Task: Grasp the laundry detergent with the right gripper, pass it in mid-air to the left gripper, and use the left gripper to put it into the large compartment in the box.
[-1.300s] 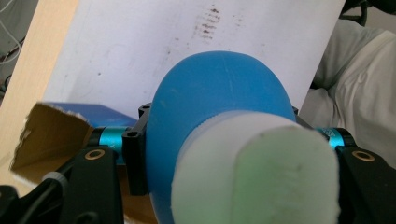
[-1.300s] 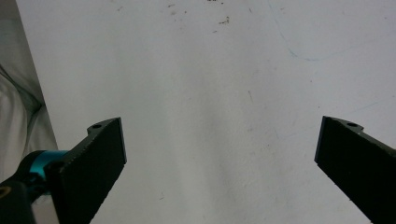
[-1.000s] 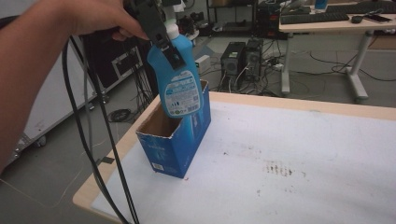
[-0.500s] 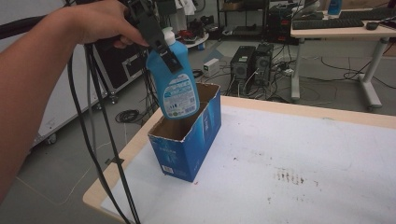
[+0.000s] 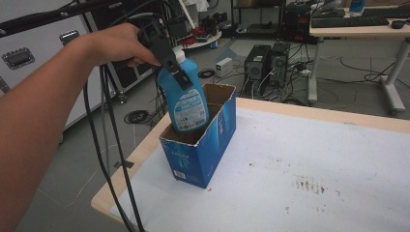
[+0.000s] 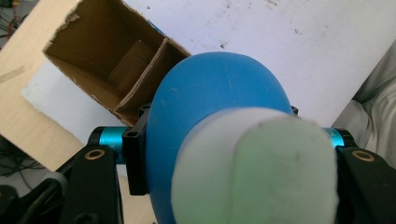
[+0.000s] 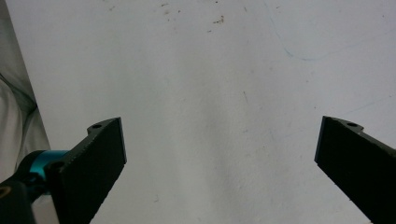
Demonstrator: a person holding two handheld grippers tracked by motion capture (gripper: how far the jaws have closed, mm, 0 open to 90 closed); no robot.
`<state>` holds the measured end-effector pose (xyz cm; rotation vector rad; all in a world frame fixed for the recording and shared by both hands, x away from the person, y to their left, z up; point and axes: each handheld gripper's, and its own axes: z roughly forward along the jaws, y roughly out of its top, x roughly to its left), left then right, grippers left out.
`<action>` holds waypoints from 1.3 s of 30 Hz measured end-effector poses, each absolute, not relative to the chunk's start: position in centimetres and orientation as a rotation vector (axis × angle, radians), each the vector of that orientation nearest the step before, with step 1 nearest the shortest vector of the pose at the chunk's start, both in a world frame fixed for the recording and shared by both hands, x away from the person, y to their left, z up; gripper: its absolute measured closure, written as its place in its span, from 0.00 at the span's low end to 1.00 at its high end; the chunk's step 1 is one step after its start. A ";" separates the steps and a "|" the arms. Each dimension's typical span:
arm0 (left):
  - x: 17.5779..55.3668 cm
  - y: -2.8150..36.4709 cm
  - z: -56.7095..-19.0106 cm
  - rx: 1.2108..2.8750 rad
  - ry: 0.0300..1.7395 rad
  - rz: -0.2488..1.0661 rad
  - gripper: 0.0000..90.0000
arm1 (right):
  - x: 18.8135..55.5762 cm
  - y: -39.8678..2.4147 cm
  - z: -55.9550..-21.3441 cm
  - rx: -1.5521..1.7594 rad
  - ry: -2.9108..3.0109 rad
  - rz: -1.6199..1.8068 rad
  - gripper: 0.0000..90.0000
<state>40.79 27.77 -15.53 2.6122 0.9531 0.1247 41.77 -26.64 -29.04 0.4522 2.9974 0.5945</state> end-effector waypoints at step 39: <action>42.6 26.6 -28.7 2.707 0.921 0.039 0.42 | 42.0 -26.6 -30.8 0.490 3.030 0.558 0.01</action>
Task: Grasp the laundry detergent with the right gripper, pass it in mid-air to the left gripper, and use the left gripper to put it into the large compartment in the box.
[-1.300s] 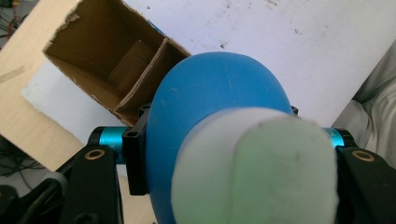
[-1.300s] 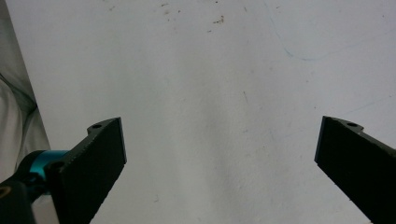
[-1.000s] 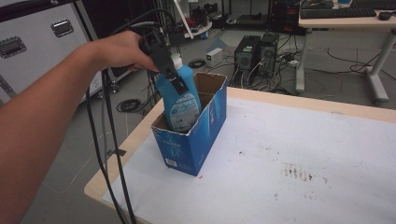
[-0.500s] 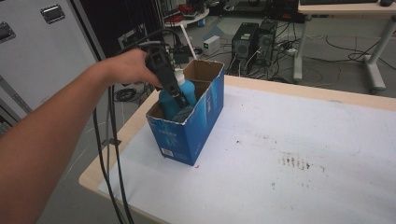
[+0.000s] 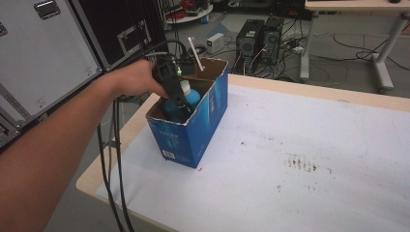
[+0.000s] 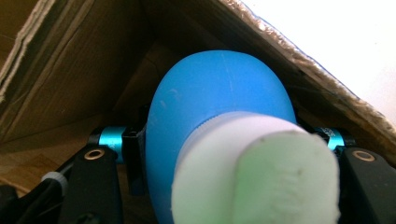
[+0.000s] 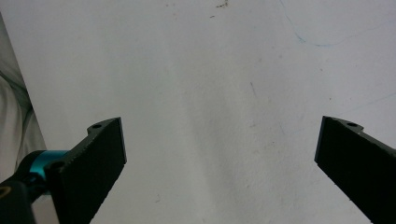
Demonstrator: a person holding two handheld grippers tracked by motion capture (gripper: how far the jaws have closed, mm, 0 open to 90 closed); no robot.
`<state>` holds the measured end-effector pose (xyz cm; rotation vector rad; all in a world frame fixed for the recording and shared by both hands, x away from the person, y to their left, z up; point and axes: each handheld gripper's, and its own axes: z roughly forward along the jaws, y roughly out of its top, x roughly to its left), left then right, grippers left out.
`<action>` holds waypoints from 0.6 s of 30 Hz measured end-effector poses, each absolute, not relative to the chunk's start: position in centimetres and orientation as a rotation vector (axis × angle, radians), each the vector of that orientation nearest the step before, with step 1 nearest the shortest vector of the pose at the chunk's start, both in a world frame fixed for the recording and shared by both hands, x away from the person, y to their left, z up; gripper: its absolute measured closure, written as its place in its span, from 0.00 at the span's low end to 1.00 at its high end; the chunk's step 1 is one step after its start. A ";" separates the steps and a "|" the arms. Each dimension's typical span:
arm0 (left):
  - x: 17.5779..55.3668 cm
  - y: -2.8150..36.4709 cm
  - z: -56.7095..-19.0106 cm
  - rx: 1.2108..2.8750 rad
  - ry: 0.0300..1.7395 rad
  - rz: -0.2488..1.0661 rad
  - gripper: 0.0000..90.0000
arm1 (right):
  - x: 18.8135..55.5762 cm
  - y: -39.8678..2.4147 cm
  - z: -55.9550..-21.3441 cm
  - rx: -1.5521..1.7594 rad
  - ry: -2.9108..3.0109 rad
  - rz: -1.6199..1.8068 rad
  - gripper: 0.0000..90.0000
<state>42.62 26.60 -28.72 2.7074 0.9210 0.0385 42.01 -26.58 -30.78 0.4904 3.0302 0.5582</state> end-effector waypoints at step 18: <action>42.8 26.8 -27.1 2.630 0.964 0.105 0.29 | 41.8 -26.4 -30.7 0.473 3.034 0.572 0.01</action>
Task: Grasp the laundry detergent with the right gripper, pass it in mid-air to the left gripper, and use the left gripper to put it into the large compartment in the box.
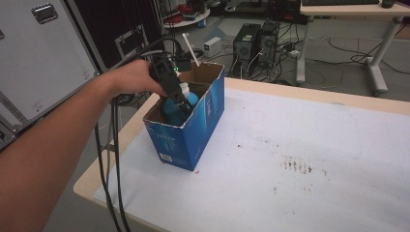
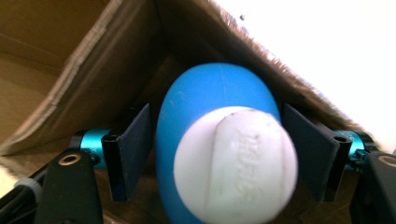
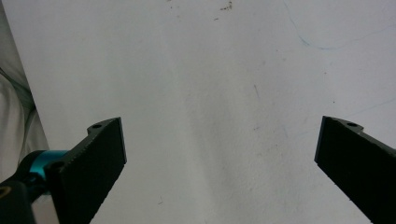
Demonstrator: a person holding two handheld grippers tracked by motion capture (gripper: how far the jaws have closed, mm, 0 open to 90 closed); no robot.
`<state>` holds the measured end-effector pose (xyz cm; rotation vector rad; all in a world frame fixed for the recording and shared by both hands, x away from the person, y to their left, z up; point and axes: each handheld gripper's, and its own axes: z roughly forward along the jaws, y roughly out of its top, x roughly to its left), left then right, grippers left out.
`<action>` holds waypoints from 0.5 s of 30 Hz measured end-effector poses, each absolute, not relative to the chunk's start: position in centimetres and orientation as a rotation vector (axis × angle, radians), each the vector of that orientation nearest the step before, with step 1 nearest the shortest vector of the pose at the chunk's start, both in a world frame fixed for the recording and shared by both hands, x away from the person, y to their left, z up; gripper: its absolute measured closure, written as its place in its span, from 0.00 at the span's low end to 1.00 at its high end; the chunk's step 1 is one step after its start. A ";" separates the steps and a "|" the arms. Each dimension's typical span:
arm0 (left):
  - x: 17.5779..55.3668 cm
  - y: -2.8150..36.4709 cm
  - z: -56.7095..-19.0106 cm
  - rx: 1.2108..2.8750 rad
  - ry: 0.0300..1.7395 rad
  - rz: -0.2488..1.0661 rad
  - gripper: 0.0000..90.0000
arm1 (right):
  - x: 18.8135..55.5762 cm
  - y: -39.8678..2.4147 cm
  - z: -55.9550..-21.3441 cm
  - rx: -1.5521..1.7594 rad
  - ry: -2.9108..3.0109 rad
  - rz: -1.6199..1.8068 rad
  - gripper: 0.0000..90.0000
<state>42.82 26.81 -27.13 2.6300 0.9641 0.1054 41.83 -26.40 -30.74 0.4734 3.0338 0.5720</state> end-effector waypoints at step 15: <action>42.4 26.1 -21.1 2.529 0.942 0.167 0.23 | 41.6 -26.6 -30.4 0.479 3.023 0.593 0.01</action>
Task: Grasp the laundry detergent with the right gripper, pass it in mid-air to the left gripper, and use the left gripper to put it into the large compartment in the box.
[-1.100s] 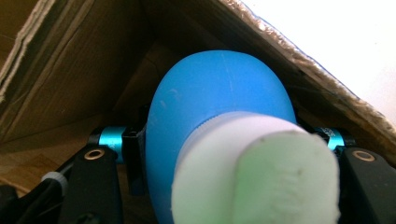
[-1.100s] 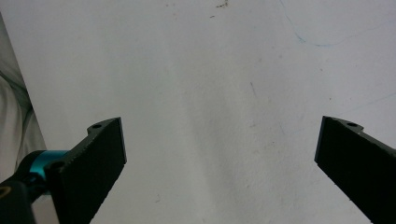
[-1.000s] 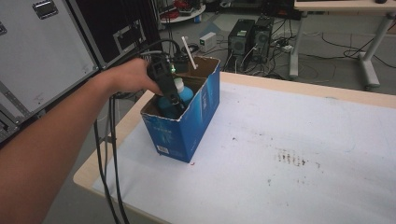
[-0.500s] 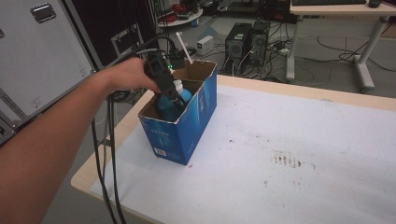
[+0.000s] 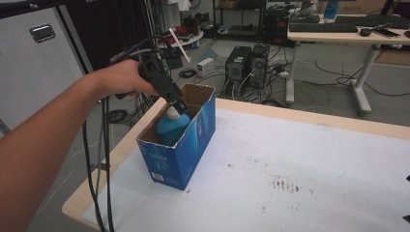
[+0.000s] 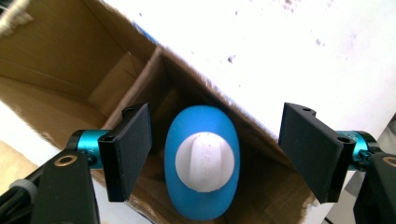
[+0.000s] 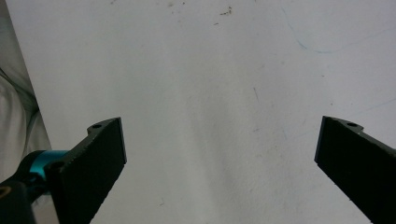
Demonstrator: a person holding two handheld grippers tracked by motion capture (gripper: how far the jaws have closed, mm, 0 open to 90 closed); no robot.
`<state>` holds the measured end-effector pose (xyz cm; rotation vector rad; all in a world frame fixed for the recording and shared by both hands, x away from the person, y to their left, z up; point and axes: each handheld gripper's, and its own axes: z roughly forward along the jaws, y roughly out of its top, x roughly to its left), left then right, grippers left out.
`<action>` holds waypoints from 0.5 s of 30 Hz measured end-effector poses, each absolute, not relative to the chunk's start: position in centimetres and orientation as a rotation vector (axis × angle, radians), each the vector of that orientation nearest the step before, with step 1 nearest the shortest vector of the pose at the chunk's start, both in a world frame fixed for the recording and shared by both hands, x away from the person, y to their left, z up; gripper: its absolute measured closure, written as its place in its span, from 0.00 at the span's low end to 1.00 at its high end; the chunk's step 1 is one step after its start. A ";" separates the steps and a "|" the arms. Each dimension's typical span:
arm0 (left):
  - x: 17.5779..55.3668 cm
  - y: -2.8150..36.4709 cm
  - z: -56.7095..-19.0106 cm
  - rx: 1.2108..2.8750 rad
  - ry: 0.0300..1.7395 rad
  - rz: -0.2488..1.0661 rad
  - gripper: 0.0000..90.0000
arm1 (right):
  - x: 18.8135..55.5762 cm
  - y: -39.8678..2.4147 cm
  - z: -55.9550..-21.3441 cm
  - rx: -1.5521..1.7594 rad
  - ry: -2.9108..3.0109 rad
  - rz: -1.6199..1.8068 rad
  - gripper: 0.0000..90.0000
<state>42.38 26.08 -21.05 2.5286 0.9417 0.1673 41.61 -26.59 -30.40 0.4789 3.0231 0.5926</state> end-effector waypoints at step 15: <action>41.9 22.8 -18.1 2.506 0.879 0.193 0.22 | 41.5 -26.5 -30.3 0.473 3.021 0.598 0.01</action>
